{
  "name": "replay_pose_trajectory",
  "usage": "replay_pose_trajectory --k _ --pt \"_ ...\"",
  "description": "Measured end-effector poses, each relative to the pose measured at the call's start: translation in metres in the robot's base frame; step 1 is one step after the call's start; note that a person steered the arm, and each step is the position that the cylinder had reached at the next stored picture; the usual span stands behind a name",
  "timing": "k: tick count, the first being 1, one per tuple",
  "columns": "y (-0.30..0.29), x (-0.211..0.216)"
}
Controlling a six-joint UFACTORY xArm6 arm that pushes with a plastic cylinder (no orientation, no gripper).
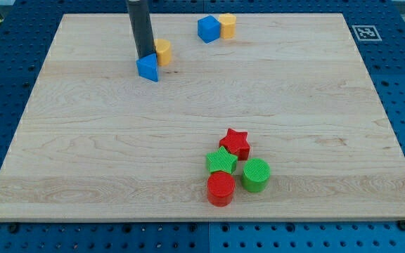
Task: Move the yellow heart left to the blue cube
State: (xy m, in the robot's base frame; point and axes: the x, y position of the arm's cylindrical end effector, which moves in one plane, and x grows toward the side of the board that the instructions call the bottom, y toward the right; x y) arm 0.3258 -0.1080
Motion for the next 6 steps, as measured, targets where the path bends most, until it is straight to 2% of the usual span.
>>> replay_pose_trajectory --k 2,4,5,6 --pt "0.005 0.025" --pt "0.007 -0.023" --pt "0.016 -0.030" --pt "0.026 0.001"
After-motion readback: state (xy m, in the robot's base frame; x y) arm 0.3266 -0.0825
